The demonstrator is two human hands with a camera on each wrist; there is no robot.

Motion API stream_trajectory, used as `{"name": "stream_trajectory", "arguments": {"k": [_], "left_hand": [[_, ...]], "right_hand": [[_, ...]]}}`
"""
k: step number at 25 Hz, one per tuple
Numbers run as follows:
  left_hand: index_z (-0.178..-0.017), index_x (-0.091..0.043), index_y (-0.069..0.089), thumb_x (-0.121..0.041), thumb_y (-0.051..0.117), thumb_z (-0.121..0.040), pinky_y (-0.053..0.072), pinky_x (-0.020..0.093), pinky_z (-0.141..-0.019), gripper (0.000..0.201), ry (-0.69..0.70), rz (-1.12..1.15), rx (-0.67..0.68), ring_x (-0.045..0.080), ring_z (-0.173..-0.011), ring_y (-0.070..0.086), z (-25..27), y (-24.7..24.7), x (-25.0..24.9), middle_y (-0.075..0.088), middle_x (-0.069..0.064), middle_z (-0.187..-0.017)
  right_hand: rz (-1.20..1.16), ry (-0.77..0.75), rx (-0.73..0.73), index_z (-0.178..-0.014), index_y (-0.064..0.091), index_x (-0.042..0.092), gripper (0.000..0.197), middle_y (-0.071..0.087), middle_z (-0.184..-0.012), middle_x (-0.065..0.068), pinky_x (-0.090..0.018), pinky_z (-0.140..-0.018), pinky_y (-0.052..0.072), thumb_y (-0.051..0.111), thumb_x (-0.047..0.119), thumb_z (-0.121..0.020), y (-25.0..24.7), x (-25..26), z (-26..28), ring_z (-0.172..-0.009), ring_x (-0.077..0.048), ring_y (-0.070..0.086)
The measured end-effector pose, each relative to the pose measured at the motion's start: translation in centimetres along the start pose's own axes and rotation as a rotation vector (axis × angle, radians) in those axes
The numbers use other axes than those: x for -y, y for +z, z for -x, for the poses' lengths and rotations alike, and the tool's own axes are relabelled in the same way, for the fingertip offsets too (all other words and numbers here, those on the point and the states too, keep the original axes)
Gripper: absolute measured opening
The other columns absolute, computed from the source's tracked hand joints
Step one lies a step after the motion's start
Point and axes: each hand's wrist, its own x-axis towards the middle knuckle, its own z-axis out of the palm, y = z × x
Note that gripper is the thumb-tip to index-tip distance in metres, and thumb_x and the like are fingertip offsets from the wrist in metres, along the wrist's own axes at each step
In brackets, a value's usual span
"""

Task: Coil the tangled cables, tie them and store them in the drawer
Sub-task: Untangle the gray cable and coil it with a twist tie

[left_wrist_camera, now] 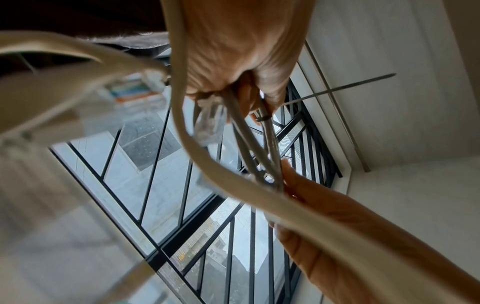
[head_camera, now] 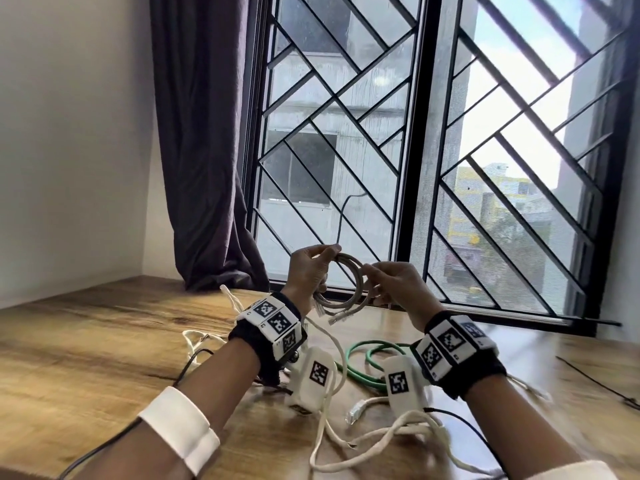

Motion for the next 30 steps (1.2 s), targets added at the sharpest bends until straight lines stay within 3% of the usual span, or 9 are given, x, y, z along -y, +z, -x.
{"name": "stream_trajectory", "arguments": {"k": [5,10,12,15,17,20,23,30], "left_hand": [[-0.076,-0.008,0.059,-0.015,0.064,-0.088,0.018,0.010,-0.032,0.014,-0.020,0.027,0.014,0.004,-0.029,0.021,0.0,0.0,0.1,0.029,-0.009,-0.039],[-0.079,-0.007,0.060,-0.016,0.064,-0.088,0.018,0.010,-0.032,0.014,-0.013,0.021,0.041,0.004,-0.030,0.021,-0.1,-0.3,-0.4,0.028,-0.010,-0.039],[-0.076,-0.008,0.060,-0.016,0.064,-0.087,0.018,0.010,-0.032,0.015,-0.001,0.040,0.023,0.004,-0.029,0.021,-0.3,-0.4,-0.5,0.029,-0.010,-0.038],[-0.075,-0.010,0.061,-0.016,0.066,-0.086,0.019,0.010,-0.032,0.014,0.045,0.054,-0.052,0.004,-0.027,0.020,-0.6,-0.5,-0.6,0.029,-0.009,-0.035],[-0.078,-0.009,0.062,-0.018,0.067,-0.086,0.020,0.010,-0.031,0.013,0.094,0.037,-0.104,0.004,-0.027,0.021,-0.8,-0.6,-0.7,0.033,-0.011,-0.033],[-0.092,-0.004,0.065,-0.019,0.066,-0.086,0.022,0.011,-0.031,0.016,0.161,0.010,-0.141,0.002,-0.028,0.022,-0.8,-0.8,-1.0,0.042,-0.011,-0.032],[-0.096,-0.004,0.065,-0.020,0.066,-0.087,0.022,0.012,-0.032,0.019,0.188,-0.007,-0.134,0.002,-0.029,0.023,-0.7,-0.8,-1.2,0.045,-0.012,-0.033],[-0.098,-0.007,0.062,-0.020,0.062,-0.090,0.032,0.016,-0.040,0.015,0.217,0.005,-0.074,0.001,-0.034,0.032,0.1,0.3,-1.0,0.054,-0.013,-0.041]], "right_hand": [[-0.276,0.113,0.089,-0.080,0.062,0.000,0.021,0.064,-0.062,-0.002,-0.017,-0.051,0.052,0.052,0.011,-0.094,0.2,0.3,0.1,-0.050,-0.008,0.063],[0.004,0.004,0.045,-0.091,0.062,0.003,0.013,0.053,-0.070,-0.002,-0.013,-0.045,0.045,0.055,0.015,-0.093,-0.3,1.0,0.1,-0.054,-0.008,0.046],[0.025,-0.021,0.110,-0.097,0.064,0.001,0.012,0.053,-0.070,-0.004,-0.014,-0.048,0.048,0.060,0.009,-0.089,-0.4,0.7,0.2,-0.052,-0.005,0.047],[0.049,0.030,0.198,-0.093,0.065,-0.001,0.010,0.056,-0.069,-0.007,-0.019,-0.056,0.055,0.062,0.007,-0.086,-0.2,0.2,0.5,-0.053,-0.006,0.055],[-0.005,0.054,0.208,-0.088,0.064,0.001,0.009,0.057,-0.068,-0.009,-0.023,-0.058,0.057,0.060,0.009,-0.088,-0.1,0.2,0.7,-0.053,-0.009,0.057],[-0.274,0.101,0.207,-0.081,0.058,0.004,0.016,0.058,-0.063,-0.009,-0.027,-0.054,0.057,0.051,0.009,-0.094,0.0,0.9,0.6,-0.049,-0.012,0.058],[-0.434,0.071,0.156,-0.078,0.053,0.007,0.020,0.059,-0.057,-0.006,-0.028,-0.052,0.056,0.046,0.011,-0.096,0.6,1.2,0.5,-0.047,-0.013,0.057],[-0.094,-0.155,-0.146,-0.080,0.056,0.005,0.011,0.065,-0.072,-0.015,-0.025,-0.052,0.055,0.060,0.008,-0.089,1.5,0.1,-0.3,-0.050,-0.013,0.058]]}}
